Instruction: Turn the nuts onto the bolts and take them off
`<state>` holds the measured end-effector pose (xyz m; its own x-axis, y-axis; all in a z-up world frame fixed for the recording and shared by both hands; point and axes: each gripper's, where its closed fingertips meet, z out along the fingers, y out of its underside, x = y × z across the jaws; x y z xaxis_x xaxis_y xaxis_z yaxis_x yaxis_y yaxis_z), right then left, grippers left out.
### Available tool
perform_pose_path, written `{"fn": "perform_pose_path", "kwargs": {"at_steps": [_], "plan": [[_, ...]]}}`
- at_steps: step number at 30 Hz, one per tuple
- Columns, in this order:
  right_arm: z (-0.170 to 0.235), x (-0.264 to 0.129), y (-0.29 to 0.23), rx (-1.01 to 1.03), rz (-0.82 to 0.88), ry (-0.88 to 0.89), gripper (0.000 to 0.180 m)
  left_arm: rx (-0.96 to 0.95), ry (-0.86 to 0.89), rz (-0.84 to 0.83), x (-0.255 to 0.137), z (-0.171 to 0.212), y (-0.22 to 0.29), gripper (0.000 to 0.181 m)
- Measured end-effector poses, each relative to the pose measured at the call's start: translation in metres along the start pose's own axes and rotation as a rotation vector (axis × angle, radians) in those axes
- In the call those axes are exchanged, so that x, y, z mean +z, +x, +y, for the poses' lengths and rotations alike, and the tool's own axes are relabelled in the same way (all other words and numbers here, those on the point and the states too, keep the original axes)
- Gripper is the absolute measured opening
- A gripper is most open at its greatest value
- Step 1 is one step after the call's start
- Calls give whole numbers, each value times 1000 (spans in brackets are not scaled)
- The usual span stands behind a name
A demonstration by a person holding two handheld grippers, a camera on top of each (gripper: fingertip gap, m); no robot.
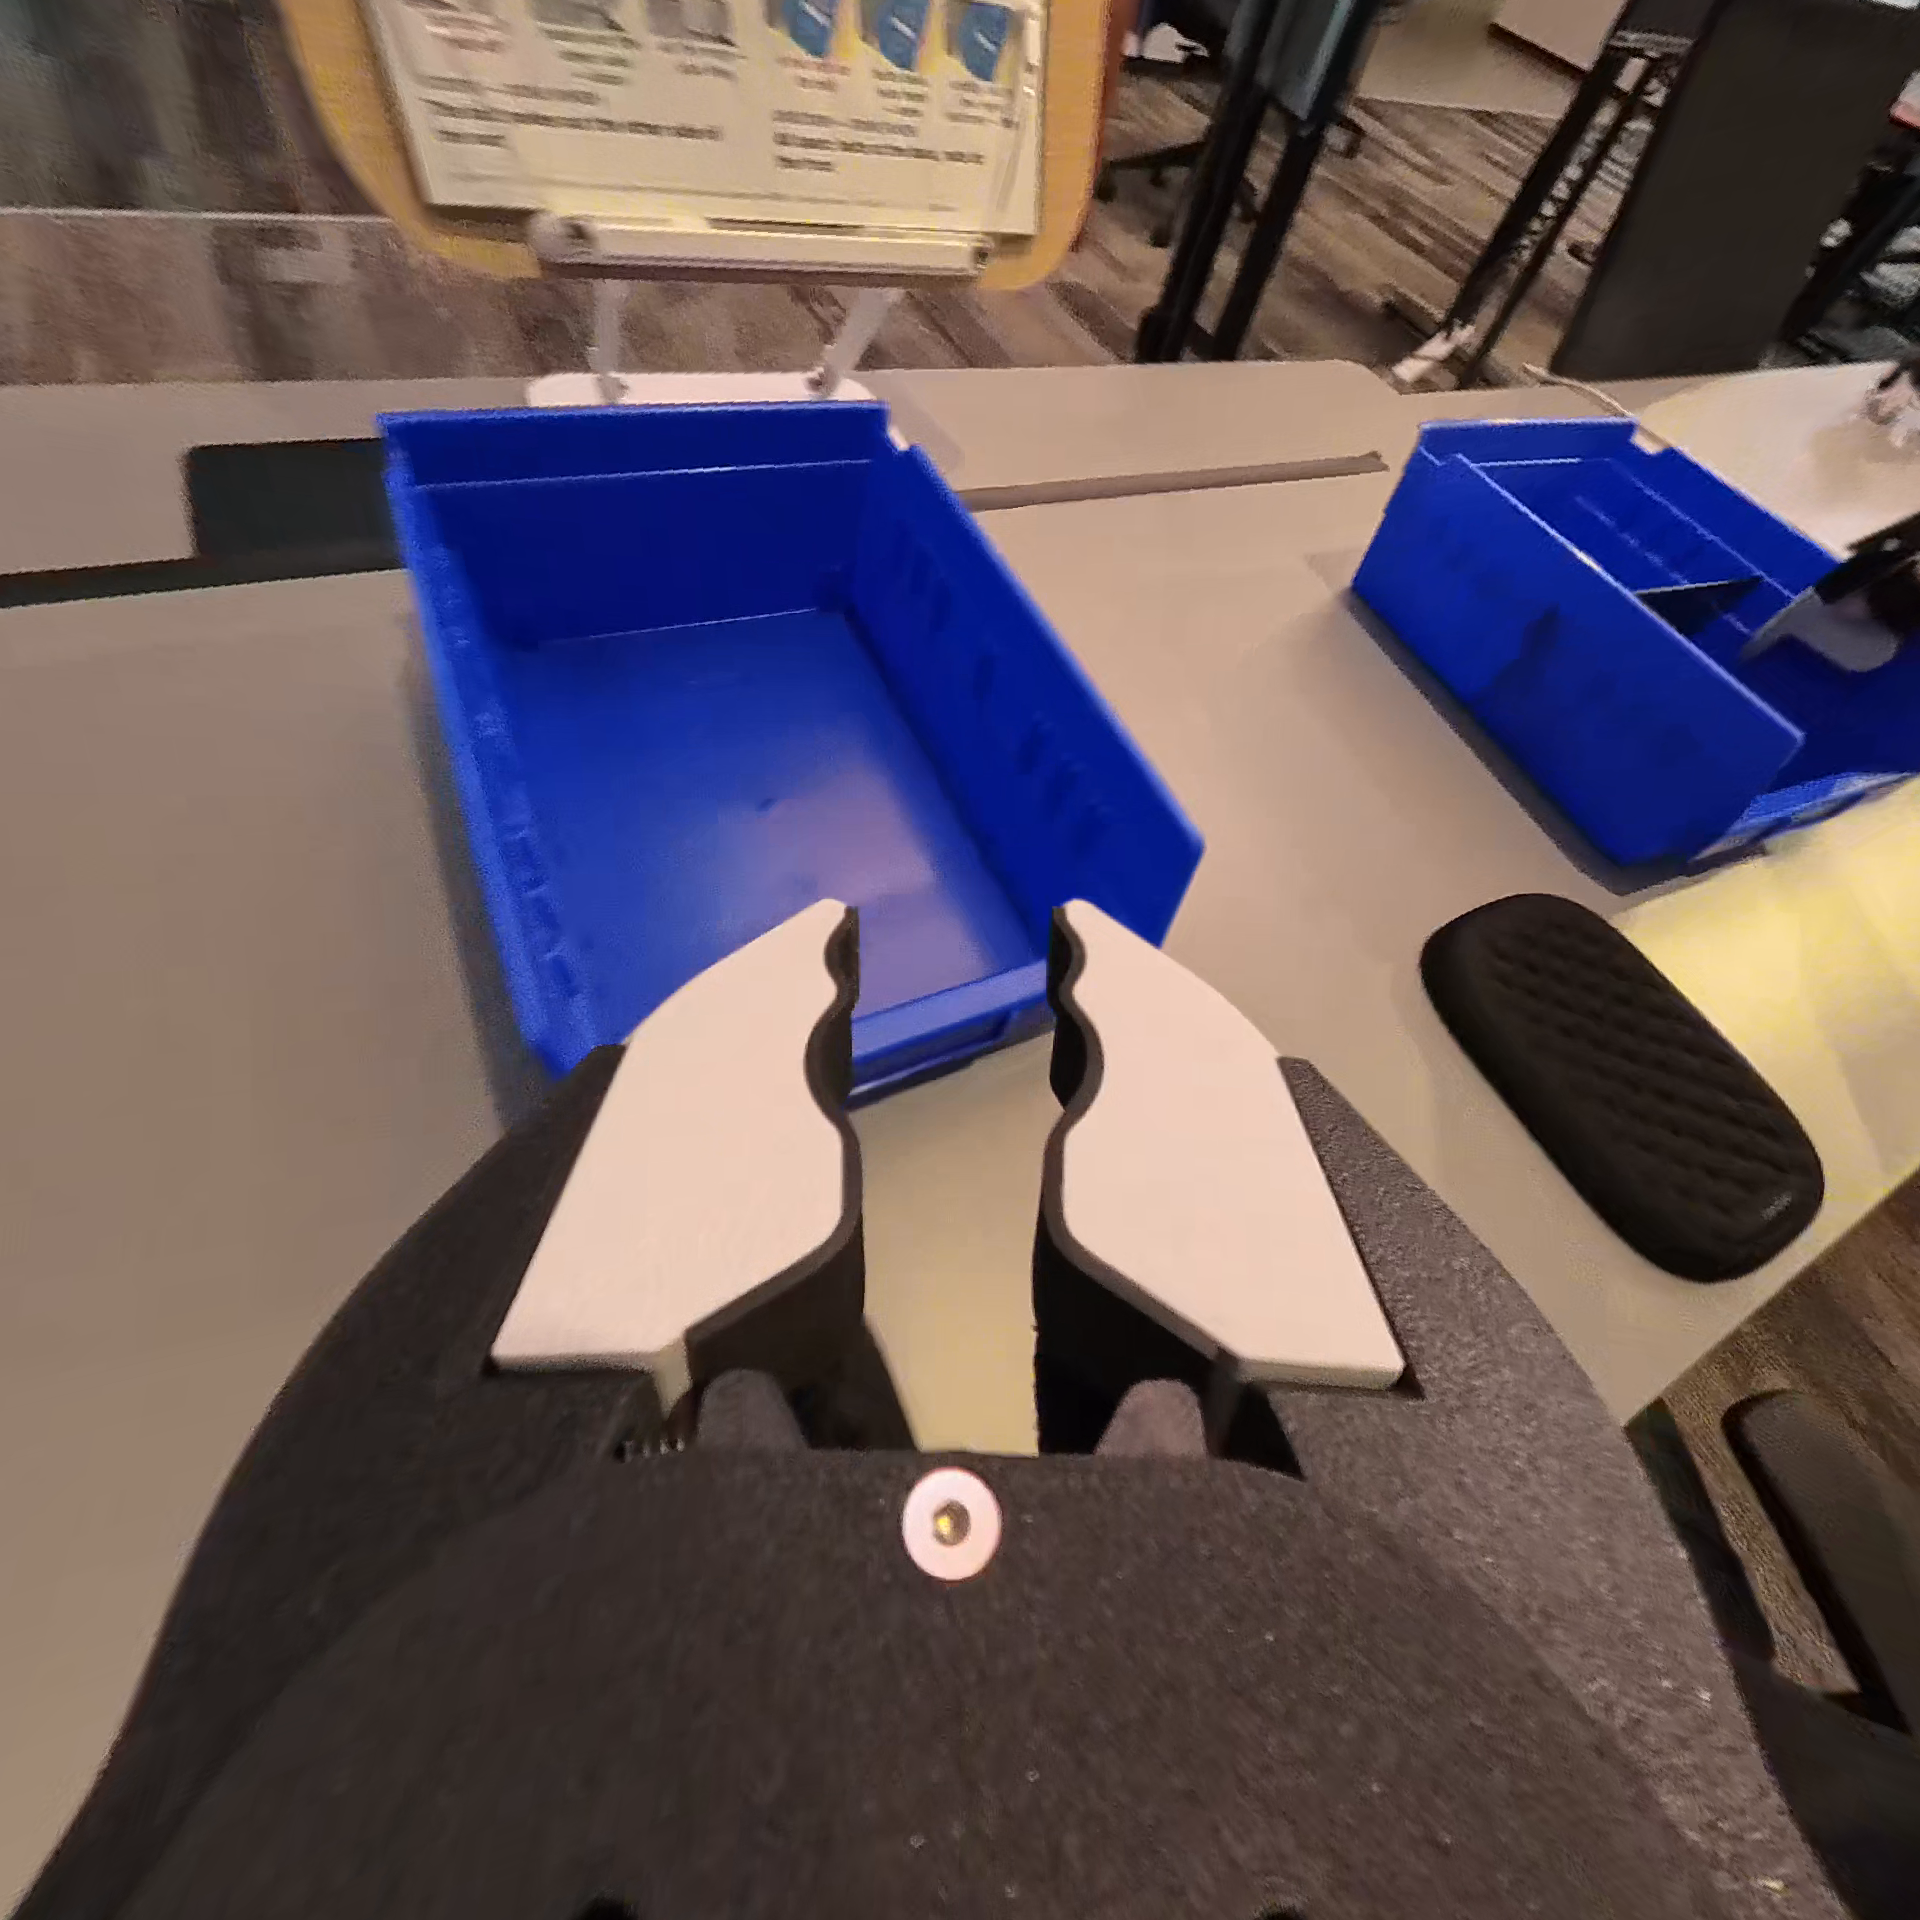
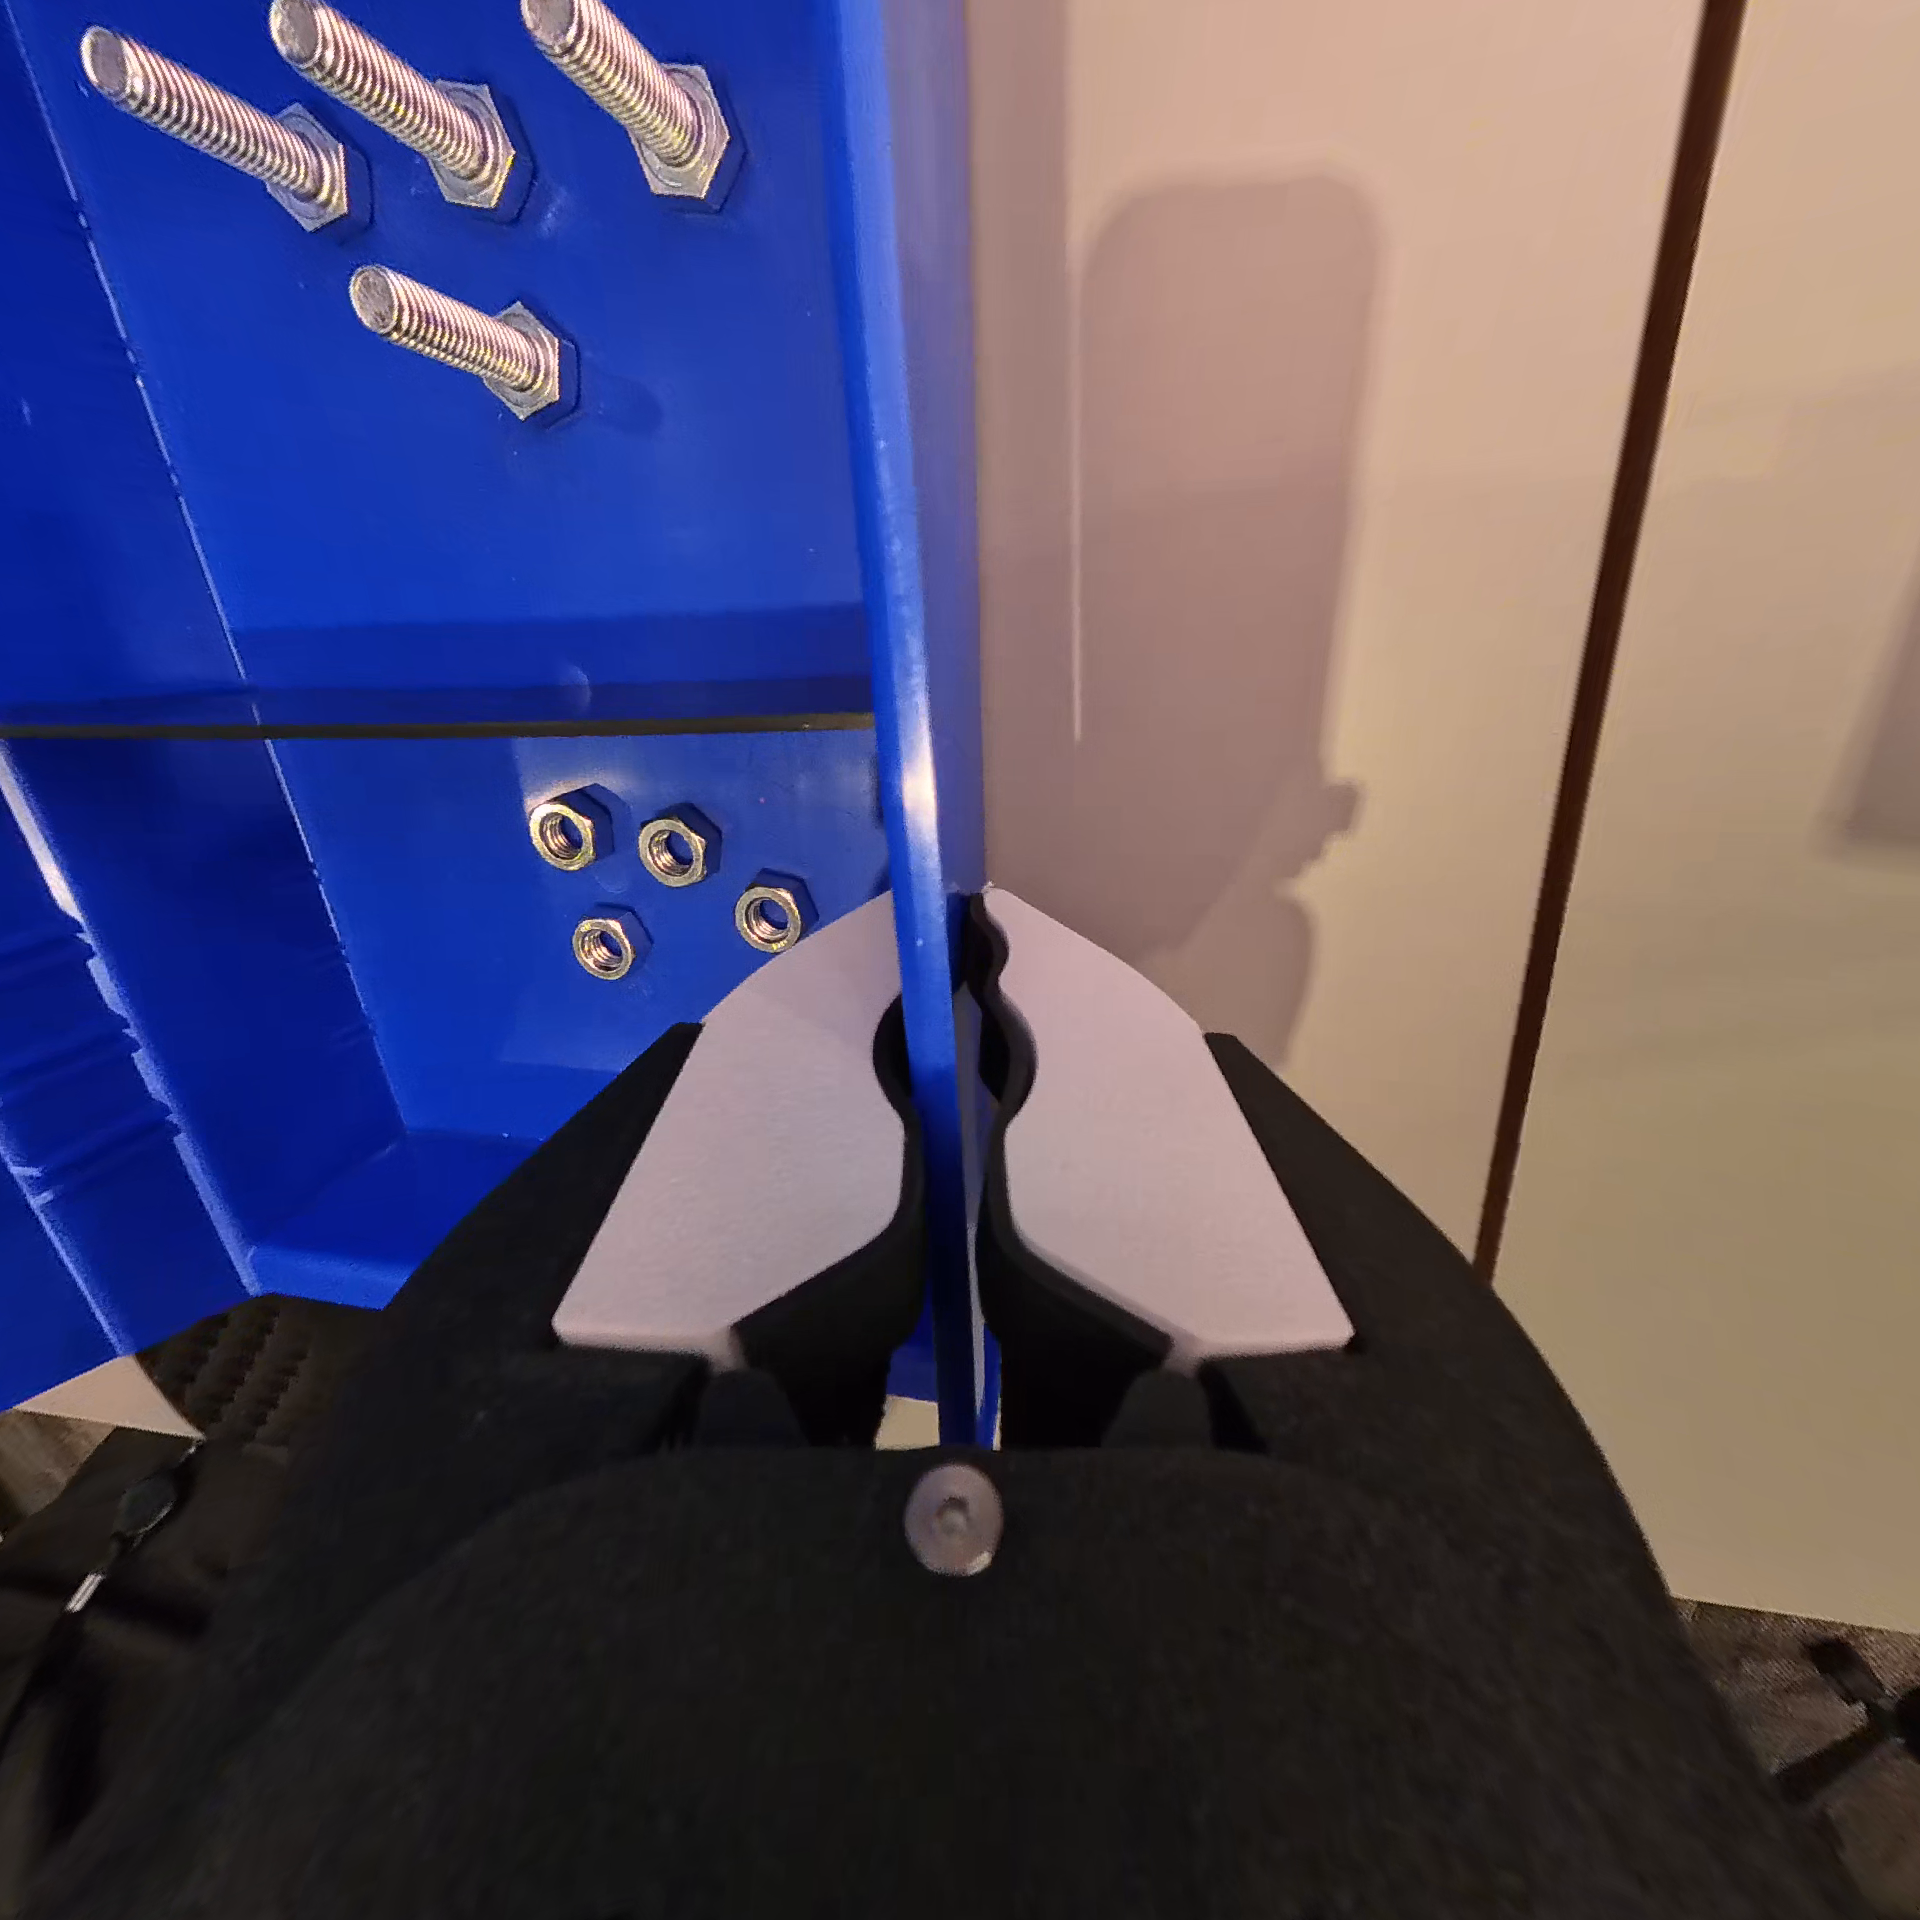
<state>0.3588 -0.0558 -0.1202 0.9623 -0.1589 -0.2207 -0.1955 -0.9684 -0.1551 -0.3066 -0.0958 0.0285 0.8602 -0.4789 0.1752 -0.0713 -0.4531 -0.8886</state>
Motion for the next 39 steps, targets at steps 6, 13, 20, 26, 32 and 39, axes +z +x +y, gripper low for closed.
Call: {"fn": "perform_pose_path", "kwargs": {"at_steps": [6, 13, 20, 26, 32, 39], "plan": [[-7, -4, -17, -30, 1, 8, 6, -91, 67, -136, -55, 17, -62, 34], [-7, -20, -52, -33, -82, 6, 6, -207, 120, -172, -88, 32, -109, 33], [-18, -63, -113, -70, -79, 32, 6, -208, 186, -232, -117, 41, -125, 33], [-31, -96, -214, -136, -110, 50, 6, -202, 305, -246, -137, 41, -122, 32], [-37, -102, -347, -229, -204, 46, 6, -158, 336, -302, -158, 52, -125, 33], [-35, -70, -527, -372, -348, 22, 6, -176, 389, -327, -185, 64, -141, 34]]}}
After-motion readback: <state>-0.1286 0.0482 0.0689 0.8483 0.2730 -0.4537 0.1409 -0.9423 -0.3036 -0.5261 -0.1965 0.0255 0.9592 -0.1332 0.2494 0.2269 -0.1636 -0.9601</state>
